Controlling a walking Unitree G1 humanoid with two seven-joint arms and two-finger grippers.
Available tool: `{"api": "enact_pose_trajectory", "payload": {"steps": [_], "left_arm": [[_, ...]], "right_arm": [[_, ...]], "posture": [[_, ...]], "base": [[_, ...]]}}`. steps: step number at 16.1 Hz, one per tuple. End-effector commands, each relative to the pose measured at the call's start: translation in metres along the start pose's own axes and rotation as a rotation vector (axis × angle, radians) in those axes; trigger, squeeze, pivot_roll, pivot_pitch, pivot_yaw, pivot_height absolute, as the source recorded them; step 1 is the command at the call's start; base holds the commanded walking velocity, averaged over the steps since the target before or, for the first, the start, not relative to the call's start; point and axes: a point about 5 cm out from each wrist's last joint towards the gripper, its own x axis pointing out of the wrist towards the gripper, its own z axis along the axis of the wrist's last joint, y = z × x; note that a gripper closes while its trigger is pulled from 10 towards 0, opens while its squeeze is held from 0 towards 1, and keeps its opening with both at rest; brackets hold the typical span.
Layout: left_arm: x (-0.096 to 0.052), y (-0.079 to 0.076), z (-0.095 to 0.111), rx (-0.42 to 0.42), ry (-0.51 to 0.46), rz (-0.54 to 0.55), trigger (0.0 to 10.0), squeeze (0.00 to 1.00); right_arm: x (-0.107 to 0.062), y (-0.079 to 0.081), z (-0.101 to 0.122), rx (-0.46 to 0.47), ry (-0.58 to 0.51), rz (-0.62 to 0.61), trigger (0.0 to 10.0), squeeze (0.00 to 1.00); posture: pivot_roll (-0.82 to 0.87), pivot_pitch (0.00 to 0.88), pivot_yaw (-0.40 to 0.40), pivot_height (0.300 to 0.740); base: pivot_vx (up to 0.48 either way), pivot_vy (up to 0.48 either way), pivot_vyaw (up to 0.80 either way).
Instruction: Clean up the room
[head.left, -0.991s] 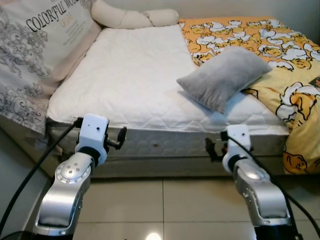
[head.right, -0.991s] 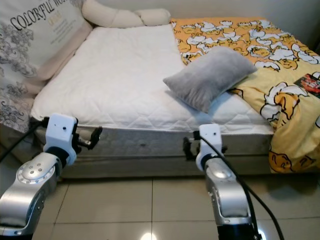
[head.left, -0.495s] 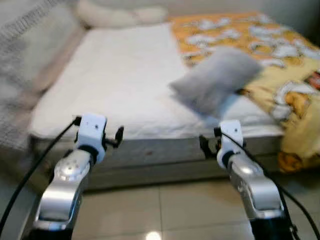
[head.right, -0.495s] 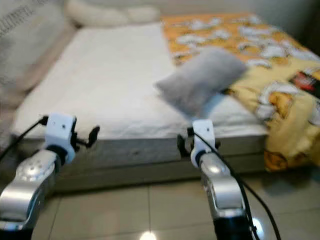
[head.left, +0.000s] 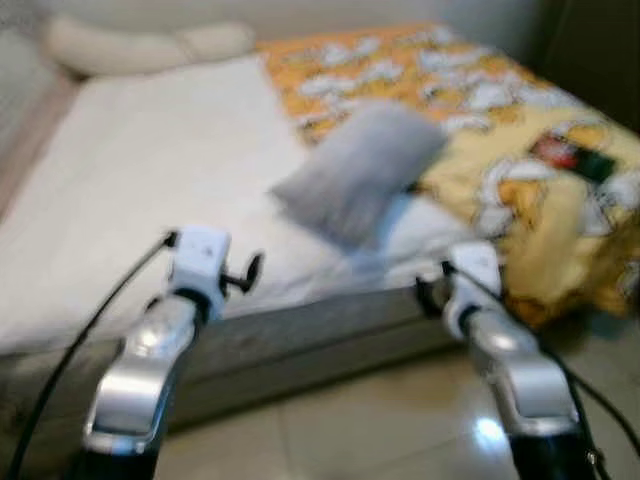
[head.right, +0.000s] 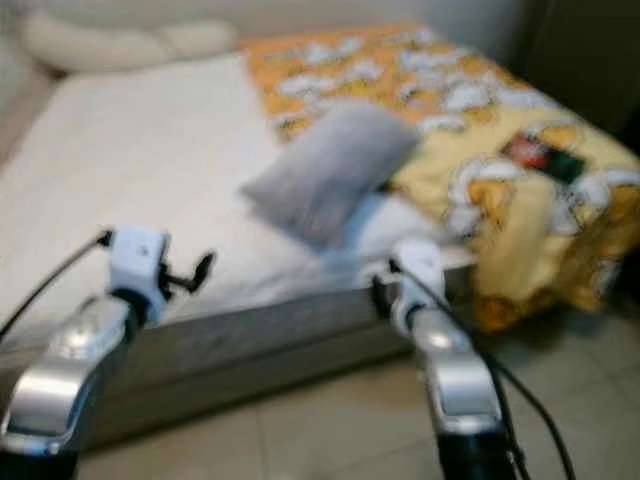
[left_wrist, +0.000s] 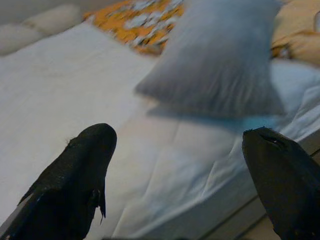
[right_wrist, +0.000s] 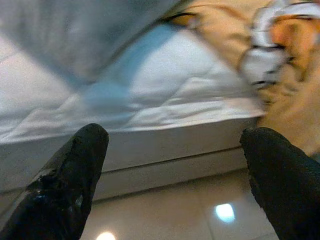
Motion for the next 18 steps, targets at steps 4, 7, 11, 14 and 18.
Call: {"api": "enact_pose_trajectory", "payload": {"steps": [4, 7, 11, 14, 18], "left_arm": [[-0.002, 0.01, 0.002, 0.017, -0.005, 0.031, 10.0, 0.0], [-0.002, 0.009, 0.002, 0.017, -0.007, 0.034, 10.0, 0.0], [-0.002, 0.01, 0.001, 0.013, -0.009, 0.047, 10.0, 0.0], [-0.002, 0.014, 0.002, 0.003, -0.029, 0.09, 10.0, 0.0], [-0.001, 0.015, 0.004, 0.006, -0.035, 0.09, 10.0, 0.0]], "right_arm": [[0.0, 0.01, 0.006, -0.004, -0.018, 0.032, 10.0, 0.0], [0.001, 0.007, 0.012, -0.033, -0.05, 0.033, 10.0, 0.0], [0.001, 0.006, 0.016, -0.018, -0.083, 0.033, 10.0, 0.0], [-0.001, 0.014, 0.027, -0.029, -0.17, 0.114, 10.0, 0.0], [-0.002, 0.015, 0.032, -0.04, -0.207, 0.112, 10.0, 0.0]], "posture": [[-0.01, 0.0, 0.04, 0.74], [-0.02, 0.0, 0.04, 0.74], [-0.03, 0.0, 0.05, 0.74], [-0.02, 0.0, 0.049, 0.74], [-0.02, 0.0, 0.046, 0.74]], "base": [[0.32, 0.0, -0.55], [0.321, 0.0, 0.0], [0.323, 0.0, 0.0], [0.321, 0.0, 0.0], [0.321, 0.0, 0.53]]}}
